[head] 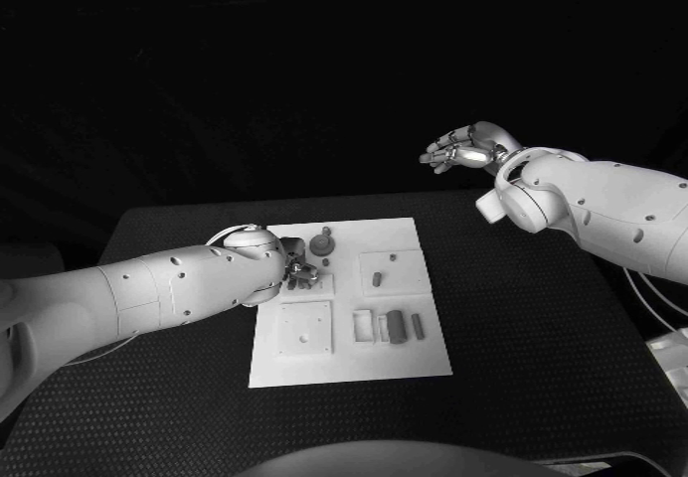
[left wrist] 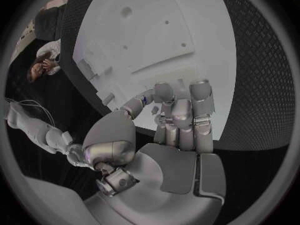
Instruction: Assemble the parts on the task board
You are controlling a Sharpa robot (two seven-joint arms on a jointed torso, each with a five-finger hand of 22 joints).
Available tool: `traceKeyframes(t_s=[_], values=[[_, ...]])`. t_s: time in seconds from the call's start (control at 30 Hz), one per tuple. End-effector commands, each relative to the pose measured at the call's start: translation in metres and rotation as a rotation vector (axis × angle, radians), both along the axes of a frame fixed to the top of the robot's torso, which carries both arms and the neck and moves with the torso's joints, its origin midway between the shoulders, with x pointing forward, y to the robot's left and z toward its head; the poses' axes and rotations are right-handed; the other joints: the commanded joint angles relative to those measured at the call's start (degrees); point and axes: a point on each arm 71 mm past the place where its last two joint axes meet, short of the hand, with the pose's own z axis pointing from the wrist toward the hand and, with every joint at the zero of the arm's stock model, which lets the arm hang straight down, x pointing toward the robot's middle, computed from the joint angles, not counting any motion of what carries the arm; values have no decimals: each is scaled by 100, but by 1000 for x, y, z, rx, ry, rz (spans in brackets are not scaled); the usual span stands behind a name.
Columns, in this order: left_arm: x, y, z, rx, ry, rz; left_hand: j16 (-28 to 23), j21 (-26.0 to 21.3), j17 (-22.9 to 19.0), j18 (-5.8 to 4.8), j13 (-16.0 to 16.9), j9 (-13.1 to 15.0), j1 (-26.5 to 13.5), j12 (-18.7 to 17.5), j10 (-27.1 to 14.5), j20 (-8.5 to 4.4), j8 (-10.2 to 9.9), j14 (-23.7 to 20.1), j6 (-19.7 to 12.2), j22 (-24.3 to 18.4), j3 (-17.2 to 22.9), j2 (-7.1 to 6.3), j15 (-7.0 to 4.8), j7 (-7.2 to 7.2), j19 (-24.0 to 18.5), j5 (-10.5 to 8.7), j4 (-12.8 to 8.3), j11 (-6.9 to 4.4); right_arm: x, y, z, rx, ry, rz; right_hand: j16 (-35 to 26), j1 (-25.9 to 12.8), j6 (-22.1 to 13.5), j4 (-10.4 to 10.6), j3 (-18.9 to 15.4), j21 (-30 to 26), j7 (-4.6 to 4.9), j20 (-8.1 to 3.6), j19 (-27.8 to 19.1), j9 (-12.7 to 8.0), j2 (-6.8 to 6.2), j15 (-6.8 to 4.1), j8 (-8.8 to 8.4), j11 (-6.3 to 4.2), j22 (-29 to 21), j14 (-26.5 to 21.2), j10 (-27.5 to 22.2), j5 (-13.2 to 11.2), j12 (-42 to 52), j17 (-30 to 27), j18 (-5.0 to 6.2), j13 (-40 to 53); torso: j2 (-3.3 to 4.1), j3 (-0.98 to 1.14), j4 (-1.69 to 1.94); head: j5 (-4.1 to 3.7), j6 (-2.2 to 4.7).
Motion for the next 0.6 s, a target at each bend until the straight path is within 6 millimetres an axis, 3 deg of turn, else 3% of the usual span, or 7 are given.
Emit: traceKeyframes(t_s=[0.03,0.6], values=[[-4,6,-9,47,21,-3,32,1,-10,82,-8,-6,245,22,-157,-215,-20,187,354,114,25,232,-222,-294,166,11,-60,-135,-1,1,0,5,-1,19,-32,48,-13,1,-45,-28,286,-1,-28,-9,7,14,20,18,9,-20,-12,1,-21,9,-45,-12,1,0,1,-5,4],[-4,6,-9,20,12,14,59,-29,-107,91,-102,-58,-10,28,-162,-218,-95,166,314,99,-247,-115,-205,-268,162,-209,168,-114,-1,1,0,8,-1,16,-72,49,-28,17,-58,-59,291,2,-58,-27,-6,28,17,24,23,-48,-24,2,-25,27,-56,-48,0,3,-1,-12,10]])
